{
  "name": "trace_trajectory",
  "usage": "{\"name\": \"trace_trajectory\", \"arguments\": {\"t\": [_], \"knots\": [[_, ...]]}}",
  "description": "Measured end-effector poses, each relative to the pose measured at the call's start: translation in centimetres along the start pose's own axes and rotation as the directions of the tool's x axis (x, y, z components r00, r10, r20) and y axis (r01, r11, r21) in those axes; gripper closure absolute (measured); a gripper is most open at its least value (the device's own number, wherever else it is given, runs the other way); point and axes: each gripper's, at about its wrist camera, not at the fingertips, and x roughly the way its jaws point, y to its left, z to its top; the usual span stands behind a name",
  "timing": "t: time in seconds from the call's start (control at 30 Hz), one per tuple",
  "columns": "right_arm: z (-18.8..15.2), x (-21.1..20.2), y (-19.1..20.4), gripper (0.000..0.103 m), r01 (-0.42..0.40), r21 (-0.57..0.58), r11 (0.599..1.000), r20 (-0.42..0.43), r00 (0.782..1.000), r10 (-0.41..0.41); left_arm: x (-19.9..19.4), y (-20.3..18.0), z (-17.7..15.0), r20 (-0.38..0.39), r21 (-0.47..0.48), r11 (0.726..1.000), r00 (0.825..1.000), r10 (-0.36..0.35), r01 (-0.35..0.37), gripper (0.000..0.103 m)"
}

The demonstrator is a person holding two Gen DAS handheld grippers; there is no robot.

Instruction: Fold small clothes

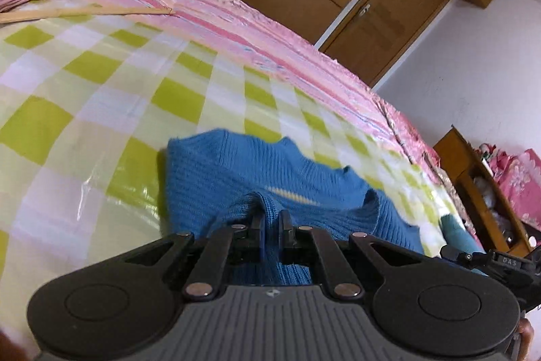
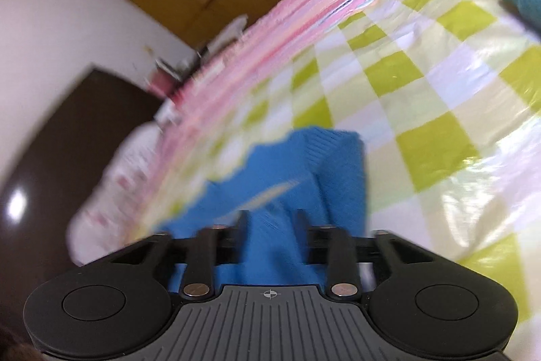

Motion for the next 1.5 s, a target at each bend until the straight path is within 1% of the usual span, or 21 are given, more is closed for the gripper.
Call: {"name": "trace_trajectory", "arguments": {"t": [0.03, 0.07, 0.13, 0.2, 0.27, 0.37, 0.43, 0.53, 0.6, 0.63, 0.67, 0.7, 0.73, 0.8, 0.9, 0.97, 1.03, 1.13, 1.23, 1.37, 1.5], "knots": [[-0.3, 0.1, -0.1, 0.045, 0.013, -0.022, 1.000, -0.008, 1.000, -0.014, -0.1, 0.1, -0.1, -0.001, -0.004, 1.000, 1.000, 0.000, 0.000, 0.091], [-0.6, 0.2, -0.1, 0.045, 0.021, -0.033, 0.999, -0.017, 1.000, -0.022, -0.2, 0.2, -0.1, 0.000, -0.011, 1.000, 1.000, 0.000, 0.000, 0.091], [-0.8, 0.4, 0.2, 0.045, 0.021, -0.051, 0.998, -0.018, 1.000, -0.022, -0.4, 0.2, 0.0, 0.004, -0.013, 1.000, 1.000, 0.002, -0.002, 0.091], [-0.8, 0.4, 1.1, 0.045, 0.045, -0.106, 0.993, 0.002, 0.999, -0.045, -0.6, -0.1, 0.1, 0.007, -0.002, 1.000, 1.000, 0.005, -0.005, 0.090], [-1.0, 0.4, 2.5, 0.045, 0.102, -0.194, 0.976, 0.036, 0.995, -0.097, -0.8, -0.4, 0.1, 0.008, 0.012, 1.000, 1.000, 0.005, -0.005, 0.091], [-2.0, 0.6, 4.4, 0.047, 0.166, -0.310, 0.936, 0.073, 0.986, -0.151, -1.0, -1.0, 0.1, 0.007, 0.031, 1.000, 1.000, -0.003, 0.003, 0.091], [-2.8, 1.2, 5.2, 0.048, 0.186, -0.374, 0.909, 0.059, 0.983, -0.176, -1.0, -1.2, 0.0, 0.004, 0.037, 0.999, 1.000, -0.008, 0.008, 0.090], [-3.4, 2.9, 5.3, 0.049, 0.195, -0.415, 0.889, 0.005, 0.977, -0.212, -0.9, -1.2, -0.1, 0.002, 0.034, 0.999, 1.000, -0.012, 0.012, 0.091], [-3.6, 3.6, 5.5, 0.053, 0.206, -0.439, 0.875, -0.006, 0.973, -0.232, -1.0, -1.2, 0.0, 0.002, 0.033, 0.999, 1.000, -0.010, 0.010, 0.091], [-3.6, 3.7, 5.7, 0.066, 0.205, -0.445, 0.872, -0.008, 0.972, -0.233, -1.0, -1.2, 0.0, 0.003, 0.033, 0.999, 1.000, -0.008, 0.008, 0.091], [-3.4, 3.6, 5.9, 0.075, 0.195, -0.444, 0.875, -0.015, 0.974, -0.225, -1.1, -1.2, 0.1, 0.003, 0.029, 1.000, 1.000, -0.011, 0.010, 0.091], [-3.2, 3.4, 6.2, 0.090, 0.183, -0.437, 0.881, -0.024, 0.977, -0.214, -1.2, -1.1, 0.2, 0.005, 0.023, 1.000, 1.000, -0.018, 0.018, 0.091], [-3.0, 3.1, 6.3, 0.092, 0.169, -0.425, 0.890, -0.031, 0.979, -0.201, -1.3, -1.1, 0.4, 0.010, 0.017, 1.000, 1.000, -0.025, 0.024, 0.091], [-2.6, 2.4, 6.8, 0.093, 0.163, -0.412, 0.896, -0.015, 0.983, -0.186, -1.8, -1.2, 0.8, 0.028, 0.007, 0.999, 0.999, -0.041, 0.040, 0.091], [-1.3, 1.0, 7.4, 0.094, 0.168, -0.387, 0.907, 0.049, 0.986, -0.161, -2.3, -1.3, 1.7, 0.068, -0.003, 0.999, 0.996, -0.052, 0.052, 0.091], [-0.1, 0.5, 7.3, 0.095, 0.194, -0.360, 0.913, 0.107, 0.980, -0.166, -2.2, -1.3, 2.5, 0.094, -0.007, 0.999, 0.994, -0.048, 0.049, 0.091], [1.2, 0.6, 6.5, 0.095, 0.221, -0.309, 0.925, 0.138, 0.973, -0.187, -1.5, -1.0, 3.2, 0.107, -0.025, 0.999, 0.993, -0.039, 0.042, 0.091], [2.2, 2.0, 4.8, 0.095, 0.274, -0.244, 0.930, 0.143, 0.959, -0.245, 0.4, -0.4, 3.7, 0.092, -0.044, 0.999, 0.996, 0.009, -0.005, 0.090], [2.3, 4.0, 3.1, 0.095, 0.313, -0.206, 0.927, 0.114, 0.949, -0.295, 1.8, 0.4, 3.4, 0.070, -0.066, 0.997, 0.997, 0.041, -0.037, 0.090], [2.1, 4.5, 2.7, 0.095, 0.309, -0.208, 0.928, 0.117, 0.950, -0.289, 1.2, 1.8, 3.1, 0.067, -0.130, 0.991, 0.997, 0.038, -0.029, 0.090], [2.4, 4.8, 3.1, 0.095, 0.311, -0.226, 0.923, 0.129, 0.949, -0.288, 0.0, 4.0, 3.7, 0.111, -0.263, 0.964, 0.991, 0.069, -0.038, 0.090]]}}
